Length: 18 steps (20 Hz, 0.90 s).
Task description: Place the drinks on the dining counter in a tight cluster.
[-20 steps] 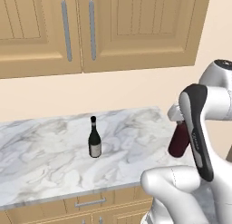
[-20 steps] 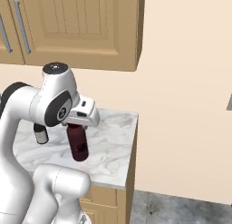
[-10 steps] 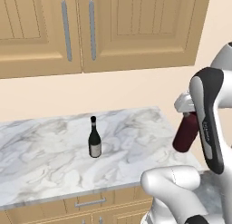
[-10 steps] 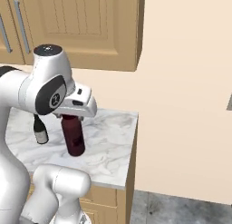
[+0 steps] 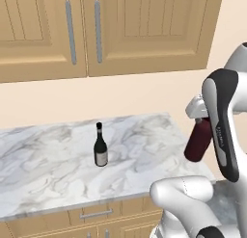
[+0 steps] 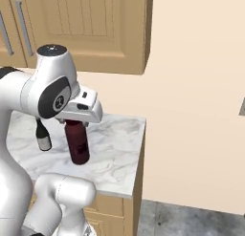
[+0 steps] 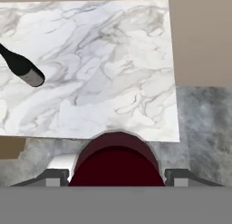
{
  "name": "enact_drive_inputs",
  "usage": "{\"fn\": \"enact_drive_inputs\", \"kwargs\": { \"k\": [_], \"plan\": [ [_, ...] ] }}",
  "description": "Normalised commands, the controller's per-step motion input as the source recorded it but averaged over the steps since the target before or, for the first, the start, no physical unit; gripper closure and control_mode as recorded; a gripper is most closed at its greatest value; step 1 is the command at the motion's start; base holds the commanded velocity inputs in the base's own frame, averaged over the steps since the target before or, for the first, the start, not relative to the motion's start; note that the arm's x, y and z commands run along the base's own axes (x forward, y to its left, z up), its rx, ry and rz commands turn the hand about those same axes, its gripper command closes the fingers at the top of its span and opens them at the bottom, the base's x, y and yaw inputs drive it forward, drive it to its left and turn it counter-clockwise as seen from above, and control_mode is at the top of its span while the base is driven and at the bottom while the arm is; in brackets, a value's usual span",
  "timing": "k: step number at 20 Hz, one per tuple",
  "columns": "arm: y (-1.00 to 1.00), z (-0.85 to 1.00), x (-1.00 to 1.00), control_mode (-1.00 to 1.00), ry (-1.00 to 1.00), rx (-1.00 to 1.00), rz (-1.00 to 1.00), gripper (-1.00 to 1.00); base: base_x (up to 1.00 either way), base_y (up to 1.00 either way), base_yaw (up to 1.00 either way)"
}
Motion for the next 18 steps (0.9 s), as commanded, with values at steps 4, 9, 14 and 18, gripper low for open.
{"fn": "enact_drive_inputs", "kwargs": {
  "k": [4,9,14,18],
  "plan": [
    [0.0,0.0,0.0,1.0,0.0,0.0,0.0,1.0,-0.51,-0.16,0.06],
    [0.0,0.0,0.0,1.0,0.0,0.0,0.0,1.0,-0.7,-0.06,0.33],
    [0.0,0.0,0.0,1.0,0.0,0.0,0.0,1.0,-0.57,0.0,0.6],
    [0.0,0.0,0.0,1.0,0.0,0.0,0.0,1.0,-0.62,0.0,0.82]
  ]
}}
